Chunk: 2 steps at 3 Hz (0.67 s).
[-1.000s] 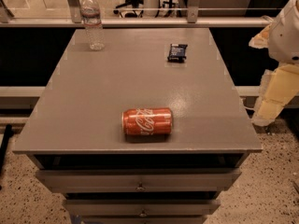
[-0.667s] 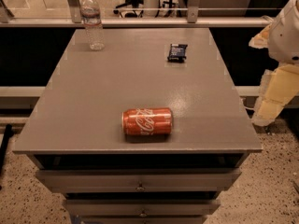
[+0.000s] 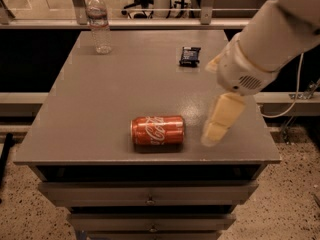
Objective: Move coke can near rxbar blueberry
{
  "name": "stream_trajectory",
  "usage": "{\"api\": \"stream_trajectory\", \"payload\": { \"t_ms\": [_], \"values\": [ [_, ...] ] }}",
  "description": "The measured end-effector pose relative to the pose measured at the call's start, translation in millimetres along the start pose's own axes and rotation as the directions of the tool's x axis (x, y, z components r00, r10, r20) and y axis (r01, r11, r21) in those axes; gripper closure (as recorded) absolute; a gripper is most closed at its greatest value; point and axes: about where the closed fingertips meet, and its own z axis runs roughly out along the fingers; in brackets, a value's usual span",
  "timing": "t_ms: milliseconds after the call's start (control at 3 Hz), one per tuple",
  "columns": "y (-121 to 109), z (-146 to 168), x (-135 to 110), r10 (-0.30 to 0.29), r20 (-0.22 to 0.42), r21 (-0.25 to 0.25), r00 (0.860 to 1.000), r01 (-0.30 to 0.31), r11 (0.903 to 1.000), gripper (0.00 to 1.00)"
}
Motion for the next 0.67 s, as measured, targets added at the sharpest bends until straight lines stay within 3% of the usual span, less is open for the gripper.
{"api": "stream_trajectory", "payload": {
  "t_ms": [333,667],
  "values": [
    [9,49,-45,-0.026,0.111,-0.054,0.993,0.032,0.9981,0.00],
    [19,81,-72,-0.034,0.175,-0.092,0.984,0.050,0.9945,0.00]
  ]
}}
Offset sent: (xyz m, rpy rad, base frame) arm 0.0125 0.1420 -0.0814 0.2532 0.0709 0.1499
